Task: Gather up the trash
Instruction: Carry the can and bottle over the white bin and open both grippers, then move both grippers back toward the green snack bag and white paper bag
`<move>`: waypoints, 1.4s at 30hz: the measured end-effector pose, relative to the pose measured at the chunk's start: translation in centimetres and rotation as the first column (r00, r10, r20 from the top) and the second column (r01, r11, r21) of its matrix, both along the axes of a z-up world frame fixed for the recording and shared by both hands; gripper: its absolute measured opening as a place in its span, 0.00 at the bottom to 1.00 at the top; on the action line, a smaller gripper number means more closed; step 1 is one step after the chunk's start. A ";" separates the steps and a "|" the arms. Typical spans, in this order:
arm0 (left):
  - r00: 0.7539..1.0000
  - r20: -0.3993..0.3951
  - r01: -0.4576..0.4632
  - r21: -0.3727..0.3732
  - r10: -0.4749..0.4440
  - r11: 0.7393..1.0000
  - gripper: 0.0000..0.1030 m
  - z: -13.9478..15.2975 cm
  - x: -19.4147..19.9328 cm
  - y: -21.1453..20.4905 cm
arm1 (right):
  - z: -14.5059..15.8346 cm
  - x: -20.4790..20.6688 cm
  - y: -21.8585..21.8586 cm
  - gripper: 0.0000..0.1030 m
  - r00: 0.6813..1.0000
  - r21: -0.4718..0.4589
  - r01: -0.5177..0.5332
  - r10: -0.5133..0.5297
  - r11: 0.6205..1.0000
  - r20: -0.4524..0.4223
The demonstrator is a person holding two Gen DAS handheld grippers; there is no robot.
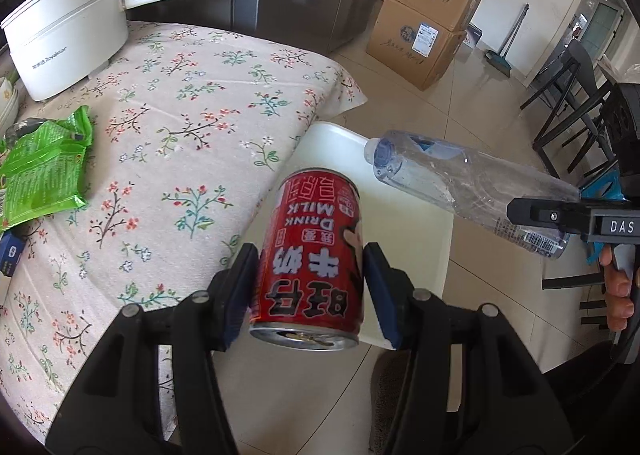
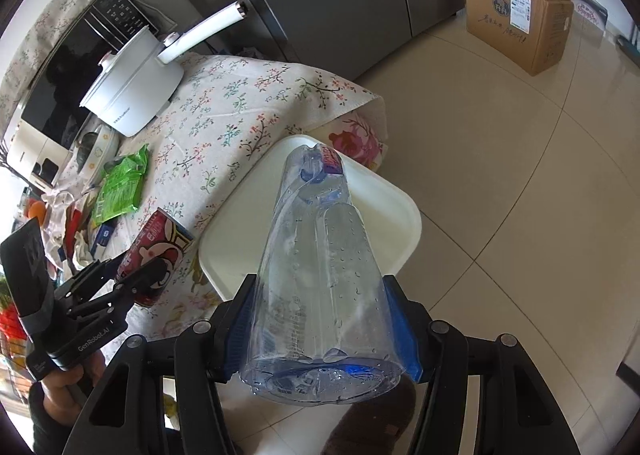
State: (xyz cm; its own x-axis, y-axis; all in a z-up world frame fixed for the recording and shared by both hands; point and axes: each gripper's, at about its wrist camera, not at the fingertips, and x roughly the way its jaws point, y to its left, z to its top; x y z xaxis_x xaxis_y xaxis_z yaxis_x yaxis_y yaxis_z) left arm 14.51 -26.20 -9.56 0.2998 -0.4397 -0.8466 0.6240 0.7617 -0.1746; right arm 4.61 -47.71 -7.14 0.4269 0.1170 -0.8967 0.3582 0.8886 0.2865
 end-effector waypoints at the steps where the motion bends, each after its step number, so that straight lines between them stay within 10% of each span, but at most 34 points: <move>1: 1.000 -0.001 0.007 0.004 -0.007 1.000 0.54 -0.3 -0.1 -0.6 | -0.2 -0.1 -0.3 0.59 1.000 0.004 0.004 -0.004 1.000 -0.005; 13: 0.999 0.031 0.039 0.052 -0.040 0.998 0.55 -3.4 0.1 -3.1 | -1.6 0.3 -1.0 0.60 0.999 -0.001 0.001 -0.001 1.000 -0.046; 17: 0.997 0.074 0.004 0.080 -0.010 0.997 0.79 -3.2 0.0 -2.6 | -1.7 0.5 -1.0 0.60 0.999 -0.004 0.000 0.000 1.000 -0.051; 35: 0.981 0.135 -0.154 0.086 0.142 0.984 0.92 0.4 0.9 5.1 | -2.8 3.5 1.0 0.61 0.995 -0.025 -0.024 0.022 0.999 -0.101; 42: 0.968 0.158 -0.213 0.092 0.197 0.973 0.96 1.4 1.3 8.1 | -1.7 4.5 3.3 0.79 0.994 -0.105 -0.079 0.071 0.991 -0.083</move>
